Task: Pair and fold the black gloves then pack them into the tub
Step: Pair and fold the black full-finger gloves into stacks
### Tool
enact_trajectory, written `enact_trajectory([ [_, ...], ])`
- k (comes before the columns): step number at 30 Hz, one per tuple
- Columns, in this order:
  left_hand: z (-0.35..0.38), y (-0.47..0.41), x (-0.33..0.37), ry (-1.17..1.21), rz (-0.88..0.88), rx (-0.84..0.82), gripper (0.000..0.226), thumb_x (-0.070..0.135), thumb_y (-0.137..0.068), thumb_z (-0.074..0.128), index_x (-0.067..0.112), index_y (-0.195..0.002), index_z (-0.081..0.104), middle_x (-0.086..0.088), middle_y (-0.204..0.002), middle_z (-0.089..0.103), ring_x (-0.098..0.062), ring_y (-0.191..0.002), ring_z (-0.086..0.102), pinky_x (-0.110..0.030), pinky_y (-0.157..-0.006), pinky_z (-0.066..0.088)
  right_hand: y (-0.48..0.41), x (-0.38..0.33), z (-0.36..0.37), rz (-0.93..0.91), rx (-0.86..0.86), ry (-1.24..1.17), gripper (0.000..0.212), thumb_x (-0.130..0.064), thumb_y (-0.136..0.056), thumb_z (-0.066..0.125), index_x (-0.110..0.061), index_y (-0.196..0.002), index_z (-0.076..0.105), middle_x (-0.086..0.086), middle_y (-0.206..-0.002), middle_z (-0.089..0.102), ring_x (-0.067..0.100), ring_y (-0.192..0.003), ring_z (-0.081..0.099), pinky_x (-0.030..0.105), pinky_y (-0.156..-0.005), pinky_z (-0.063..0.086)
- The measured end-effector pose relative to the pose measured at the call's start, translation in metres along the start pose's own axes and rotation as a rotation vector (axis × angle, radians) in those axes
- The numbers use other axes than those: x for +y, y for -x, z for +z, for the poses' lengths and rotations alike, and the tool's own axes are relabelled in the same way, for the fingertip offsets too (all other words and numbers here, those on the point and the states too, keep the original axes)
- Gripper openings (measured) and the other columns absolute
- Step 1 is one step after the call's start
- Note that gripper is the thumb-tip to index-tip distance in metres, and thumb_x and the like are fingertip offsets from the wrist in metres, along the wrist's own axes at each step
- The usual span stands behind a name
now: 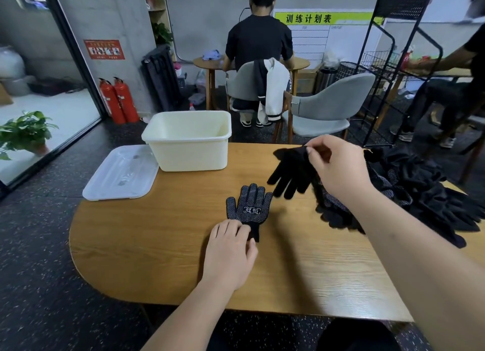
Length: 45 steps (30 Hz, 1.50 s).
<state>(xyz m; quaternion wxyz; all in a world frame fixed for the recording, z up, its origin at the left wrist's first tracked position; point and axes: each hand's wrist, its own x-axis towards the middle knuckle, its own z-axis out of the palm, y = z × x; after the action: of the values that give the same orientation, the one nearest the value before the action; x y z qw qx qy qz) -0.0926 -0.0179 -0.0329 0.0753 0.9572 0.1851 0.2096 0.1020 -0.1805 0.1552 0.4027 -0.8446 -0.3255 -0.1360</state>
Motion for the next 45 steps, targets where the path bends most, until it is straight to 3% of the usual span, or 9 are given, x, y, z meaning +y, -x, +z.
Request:
enact_trajectory([
  [4,0.000,0.000,0.000,0.004,-0.018,-0.007,0.033,0.043,-0.102,0.044,0.026,-0.118,0.067,0.008,-0.119,0.057,-0.015,-0.120,0.049,-0.036,-0.111,0.042,0.036,0.019,0.024,-0.266,-0.042,0.142,0.008,-0.021,-0.098,0.067,-0.018,-0.104,0.072,-0.006,-0.101,0.063,0.014,-0.088,0.061,0.028,-0.080,0.053],
  [9,0.005,-0.001,-0.002,0.061,0.051,-0.052,0.039,0.042,-0.104,0.044,0.024,-0.129,0.067,0.009,-0.137,0.056,-0.013,-0.137,0.046,-0.035,-0.118,0.039,0.120,0.072,0.084,-0.178,-0.374,0.373,0.015,-0.027,-0.096,0.068,-0.023,-0.110,0.070,-0.006,-0.112,0.060,0.022,-0.105,0.062,0.036,-0.078,0.056],
  [14,0.009,0.000,-0.002,0.055,0.016,-0.056,0.042,0.044,-0.105,0.041,0.024,-0.130,0.070,0.009,-0.142,0.057,-0.012,-0.138,0.045,-0.035,-0.116,0.042,0.154,0.088,0.110,-0.178,-0.201,0.363,0.020,-0.025,-0.096,0.068,-0.018,-0.115,0.071,-0.005,-0.120,0.061,0.022,-0.113,0.056,0.037,-0.090,0.054],
  [24,0.002,-0.006,0.001,-0.108,0.045,-0.150,0.060,0.053,-0.108,0.028,0.020,-0.149,0.058,0.004,-0.146,0.048,-0.021,-0.138,0.040,-0.043,-0.118,0.036,0.161,0.088,0.110,-0.194,-0.065,0.419,0.022,-0.030,-0.096,0.055,-0.019,-0.103,0.073,-0.003,-0.109,0.064,0.026,-0.101,0.060,0.041,-0.086,0.050],
  [30,0.006,-0.031,0.004,-0.133,0.124,-0.244,0.070,0.059,-0.105,0.012,0.029,-0.161,0.040,0.007,-0.164,0.038,-0.018,-0.151,0.030,-0.047,-0.131,0.009,0.160,0.088,0.109,-0.176,-0.086,0.393,0.019,-0.032,-0.099,0.056,-0.022,-0.102,0.071,-0.006,-0.108,0.062,0.024,-0.101,0.059,0.041,-0.088,0.049],
  [33,0.015,-0.046,0.008,-0.101,0.113,-0.288,0.077,0.063,-0.101,0.002,0.031,-0.166,0.027,0.009,-0.174,0.023,-0.014,-0.160,0.015,-0.046,-0.132,0.000,0.160,0.087,0.106,-0.154,-0.070,0.373,0.018,-0.031,-0.100,0.056,-0.021,-0.104,0.071,-0.006,-0.110,0.062,0.023,-0.103,0.059,0.041,-0.090,0.050],
  [37,0.019,-0.042,0.012,-0.059,0.112,-0.259,0.073,0.063,-0.106,0.004,0.029,-0.170,0.013,0.008,-0.177,0.006,-0.011,-0.163,-0.006,-0.044,-0.132,-0.001,0.159,0.089,0.102,-0.083,0.019,0.344,0.027,-0.032,-0.101,0.055,-0.018,-0.117,0.071,-0.001,-0.130,0.061,0.025,-0.122,0.057,0.045,-0.101,0.049],
  [41,0.014,-0.039,0.013,-0.032,0.146,-0.188,0.068,0.061,-0.109,0.011,0.028,-0.168,0.024,0.008,-0.177,0.011,-0.009,-0.162,-0.005,-0.043,-0.133,0.005,0.146,0.097,0.089,0.074,0.140,0.464,0.042,-0.035,-0.101,0.052,-0.013,-0.135,0.065,0.014,-0.159,0.045,0.037,-0.150,0.035,0.053,-0.123,0.029],
  [45,0.016,-0.039,0.013,-0.009,0.159,-0.165,0.066,0.061,-0.110,0.016,0.028,-0.163,0.037,0.007,-0.174,0.022,-0.010,-0.163,0.003,-0.043,-0.133,0.009,0.124,0.124,0.072,0.359,0.087,0.654,0.059,-0.043,-0.102,0.049,-0.008,-0.149,0.053,0.027,-0.166,0.027,0.045,-0.155,0.018,0.057,-0.125,0.019],
])
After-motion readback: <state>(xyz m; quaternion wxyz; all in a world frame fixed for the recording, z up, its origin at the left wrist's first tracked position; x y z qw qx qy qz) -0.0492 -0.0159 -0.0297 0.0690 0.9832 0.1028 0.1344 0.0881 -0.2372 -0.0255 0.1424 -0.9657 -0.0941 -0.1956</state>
